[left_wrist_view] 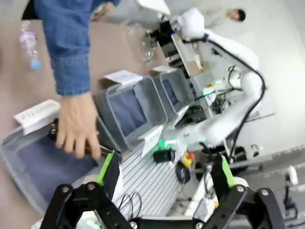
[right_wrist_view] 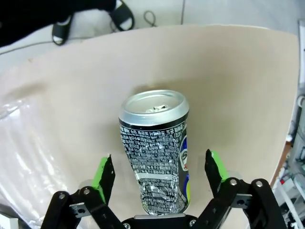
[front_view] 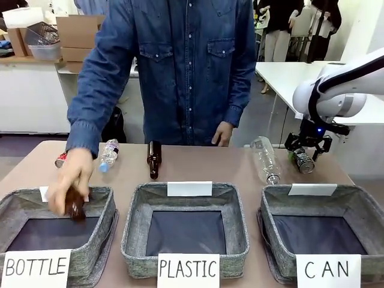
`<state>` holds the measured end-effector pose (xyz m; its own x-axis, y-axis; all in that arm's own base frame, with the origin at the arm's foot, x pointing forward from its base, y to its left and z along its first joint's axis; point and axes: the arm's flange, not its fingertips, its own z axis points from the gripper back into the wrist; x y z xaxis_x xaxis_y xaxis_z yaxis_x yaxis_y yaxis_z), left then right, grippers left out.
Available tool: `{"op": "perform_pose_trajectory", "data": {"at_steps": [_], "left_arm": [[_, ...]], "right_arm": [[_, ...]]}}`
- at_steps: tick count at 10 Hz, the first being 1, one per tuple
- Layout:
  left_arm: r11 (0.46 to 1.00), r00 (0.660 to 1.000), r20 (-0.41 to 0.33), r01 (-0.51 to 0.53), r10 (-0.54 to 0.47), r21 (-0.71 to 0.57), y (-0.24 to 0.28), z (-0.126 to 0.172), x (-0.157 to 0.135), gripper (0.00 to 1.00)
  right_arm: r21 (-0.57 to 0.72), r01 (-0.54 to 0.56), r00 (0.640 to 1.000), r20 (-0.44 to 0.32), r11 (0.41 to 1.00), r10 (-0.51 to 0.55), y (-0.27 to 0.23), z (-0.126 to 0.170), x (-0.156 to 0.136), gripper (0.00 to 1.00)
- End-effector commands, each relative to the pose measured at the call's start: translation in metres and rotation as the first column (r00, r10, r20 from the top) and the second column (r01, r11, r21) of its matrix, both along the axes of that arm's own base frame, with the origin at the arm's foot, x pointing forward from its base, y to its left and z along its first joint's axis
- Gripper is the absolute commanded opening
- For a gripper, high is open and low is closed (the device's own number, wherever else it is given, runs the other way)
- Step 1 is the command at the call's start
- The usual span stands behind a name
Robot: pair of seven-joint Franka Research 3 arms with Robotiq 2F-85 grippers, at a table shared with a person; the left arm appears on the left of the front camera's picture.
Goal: Sort the can waste into the basket.
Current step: Pick up the can waste from the table and place it in the right Fabric basket.
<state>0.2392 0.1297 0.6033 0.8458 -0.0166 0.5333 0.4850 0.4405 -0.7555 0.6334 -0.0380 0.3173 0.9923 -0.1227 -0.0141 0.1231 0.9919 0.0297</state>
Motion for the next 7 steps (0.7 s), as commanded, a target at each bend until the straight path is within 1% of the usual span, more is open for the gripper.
{"op": "perform_pose_trajectory", "data": {"at_steps": [1, 2, 3, 5, 6, 7], "left_arm": [[0.999, 0.998, -0.045, -0.041, 0.040, -0.036, -0.0198, -0.0211, 0.0359, 1.00], [0.999, 0.998, -0.045, -0.041, 0.040, -0.036, -0.0198, -0.0211, 0.0359, 1.00], [0.999, 0.998, -0.045, -0.041, 0.040, -0.036, -0.0198, -0.0211, 0.0359, 1.00], [0.999, 0.998, -0.045, -0.041, 0.040, -0.036, -0.0198, -0.0211, 0.0359, 1.00], [0.999, 0.998, -0.045, -0.041, 0.040, -0.036, -0.0198, -0.0211, 0.0359, 1.00], [0.999, 0.998, -0.045, -0.041, 0.040, -0.036, -0.0198, -0.0211, 0.0359, 1.00]], "right_arm": [[-0.060, 0.012, 1.000, -0.012, 0.998, -0.013, 0.0083, 0.0000, 0.0075, 0.43], [-0.060, 0.009, 1.000, -0.007, 0.998, -0.010, 0.0098, 0.0010, 0.0071, 0.27], [-0.067, 0.008, 1.000, -0.009, 0.998, -0.009, 0.0093, 0.0025, 0.0067, 0.00], [-0.083, 0.001, 1.000, -0.017, 0.997, -0.003, 0.0066, 0.0043, 0.0065, 0.00], [-0.087, -0.001, 1.000, -0.017, 0.996, -0.001, 0.0069, 0.0053, 0.0067, 0.05], [-0.090, -0.002, 1.000, -0.019, 0.996, 0.000, 0.0076, 0.0055, 0.0070, 0.00]]}}
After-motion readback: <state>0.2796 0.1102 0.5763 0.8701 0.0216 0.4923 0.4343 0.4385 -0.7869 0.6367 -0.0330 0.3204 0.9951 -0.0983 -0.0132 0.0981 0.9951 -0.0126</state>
